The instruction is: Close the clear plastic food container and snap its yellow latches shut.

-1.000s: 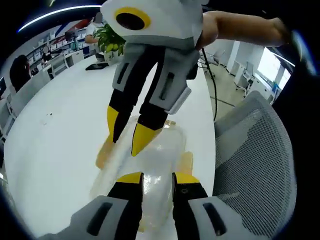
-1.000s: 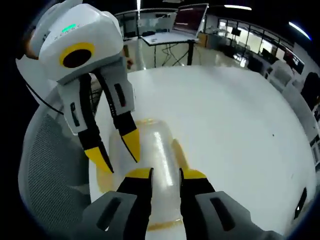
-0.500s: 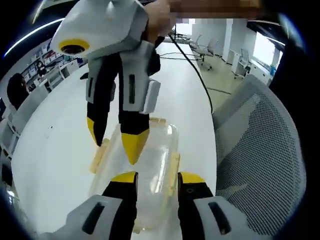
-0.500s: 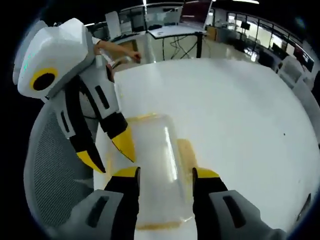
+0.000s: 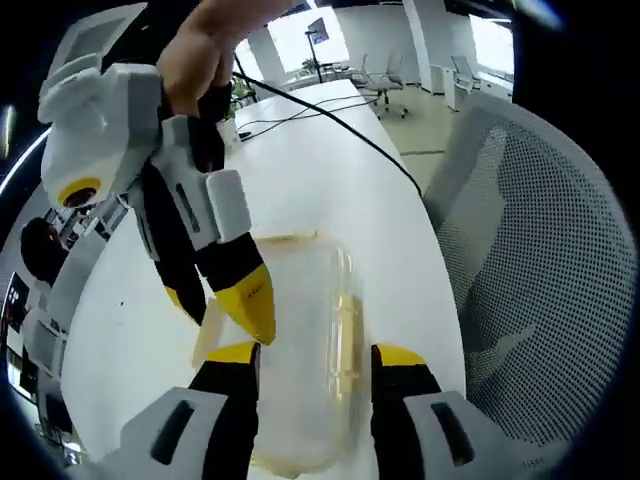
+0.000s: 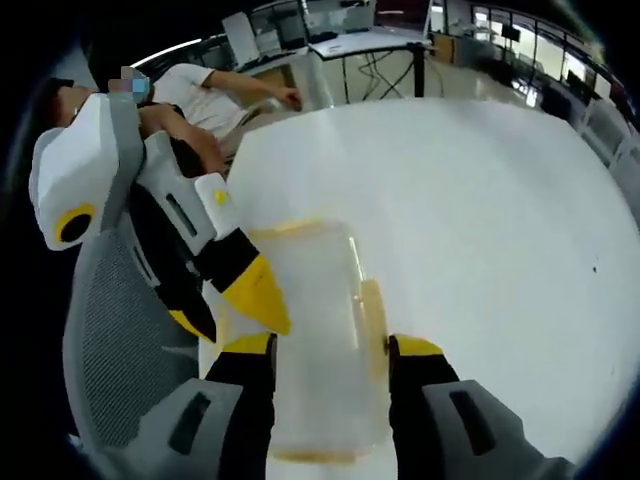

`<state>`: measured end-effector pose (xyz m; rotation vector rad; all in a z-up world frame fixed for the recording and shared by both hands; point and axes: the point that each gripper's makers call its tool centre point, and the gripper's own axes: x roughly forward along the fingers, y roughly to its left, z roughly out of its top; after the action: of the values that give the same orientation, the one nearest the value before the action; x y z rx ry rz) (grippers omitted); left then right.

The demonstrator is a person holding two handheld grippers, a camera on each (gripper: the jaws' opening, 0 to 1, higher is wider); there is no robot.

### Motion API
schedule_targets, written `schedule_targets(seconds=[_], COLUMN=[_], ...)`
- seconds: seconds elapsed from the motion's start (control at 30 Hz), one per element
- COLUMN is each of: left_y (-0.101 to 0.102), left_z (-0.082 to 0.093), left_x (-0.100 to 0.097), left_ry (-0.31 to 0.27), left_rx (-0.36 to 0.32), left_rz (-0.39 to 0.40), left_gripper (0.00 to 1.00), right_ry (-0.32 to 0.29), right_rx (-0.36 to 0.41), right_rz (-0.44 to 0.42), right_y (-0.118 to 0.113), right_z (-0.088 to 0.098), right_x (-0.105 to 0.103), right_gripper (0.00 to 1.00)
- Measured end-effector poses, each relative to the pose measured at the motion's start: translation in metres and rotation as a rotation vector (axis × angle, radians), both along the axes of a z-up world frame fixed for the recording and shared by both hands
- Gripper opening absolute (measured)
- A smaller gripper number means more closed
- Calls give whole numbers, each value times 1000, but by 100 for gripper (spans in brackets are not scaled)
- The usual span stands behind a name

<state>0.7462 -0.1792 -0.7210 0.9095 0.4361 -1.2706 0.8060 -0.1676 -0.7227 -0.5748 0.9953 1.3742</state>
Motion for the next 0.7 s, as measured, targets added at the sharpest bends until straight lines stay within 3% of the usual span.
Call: schedule_targets(seconds=[0.23, 0.7], left_y=[2, 7], left_z=[3, 6], left_x=[3, -2], left_ry=[4, -3], left_rx=[10, 35], left_rz=[3, -7], left_gripper=[36, 26], right_ry=[33, 35], right_rx=[-10, -30], right_rz=[13, 38], right_y=[2, -4], right_z=[-1, 2], right_x=[-2, 2], right_gripper=[44, 39])
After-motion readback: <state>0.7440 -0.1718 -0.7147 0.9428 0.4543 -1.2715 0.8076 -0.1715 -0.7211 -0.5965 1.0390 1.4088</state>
